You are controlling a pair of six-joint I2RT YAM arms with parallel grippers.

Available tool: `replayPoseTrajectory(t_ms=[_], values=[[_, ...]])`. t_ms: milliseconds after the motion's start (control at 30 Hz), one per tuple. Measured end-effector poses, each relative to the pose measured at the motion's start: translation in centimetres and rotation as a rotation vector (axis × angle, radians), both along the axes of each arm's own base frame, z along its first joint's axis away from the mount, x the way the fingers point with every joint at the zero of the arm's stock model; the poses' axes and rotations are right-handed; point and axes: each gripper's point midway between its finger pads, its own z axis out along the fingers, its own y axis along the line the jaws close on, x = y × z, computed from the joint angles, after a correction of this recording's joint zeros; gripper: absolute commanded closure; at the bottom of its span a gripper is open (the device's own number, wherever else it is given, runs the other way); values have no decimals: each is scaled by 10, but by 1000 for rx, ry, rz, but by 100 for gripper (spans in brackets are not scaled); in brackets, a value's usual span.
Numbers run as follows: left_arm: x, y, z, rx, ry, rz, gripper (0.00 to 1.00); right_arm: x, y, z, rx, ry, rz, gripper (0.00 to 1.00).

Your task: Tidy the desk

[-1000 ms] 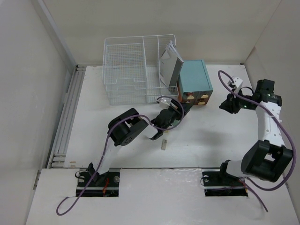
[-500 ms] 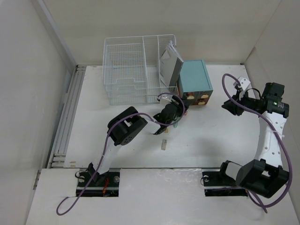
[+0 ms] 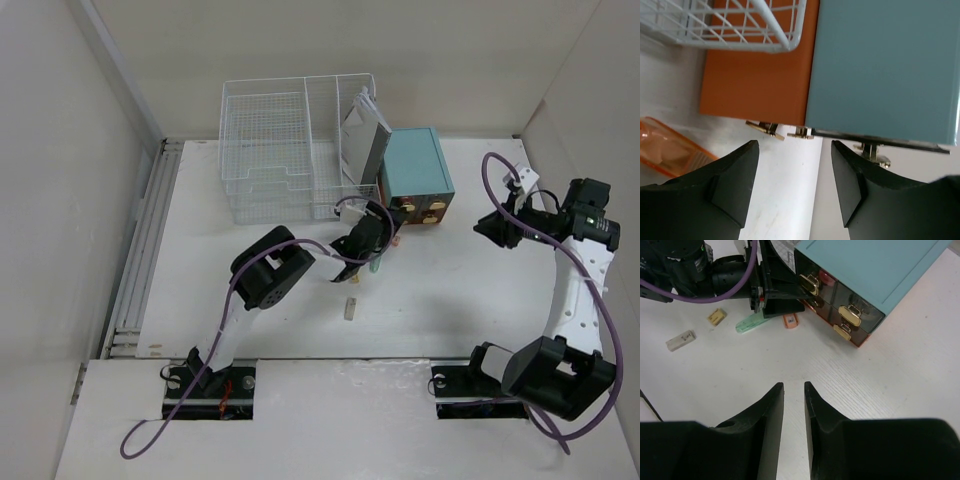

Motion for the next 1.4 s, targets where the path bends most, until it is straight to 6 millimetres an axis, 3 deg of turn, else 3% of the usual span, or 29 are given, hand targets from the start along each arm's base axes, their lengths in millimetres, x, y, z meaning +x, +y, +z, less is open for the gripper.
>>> replayPoseTrajectory(t_ms=[867, 1100, 1400], values=[[10, 5, -26, 51, 57, 81, 54, -14, -2, -14, 85, 84, 44, 71], [14, 1, -30, 44, 51, 98, 73, -16, -1, -20, 98, 89, 80, 70], [14, -1, -27, 38, 43, 111, 86, -17, 0, -20, 89, 71, 97, 70]])
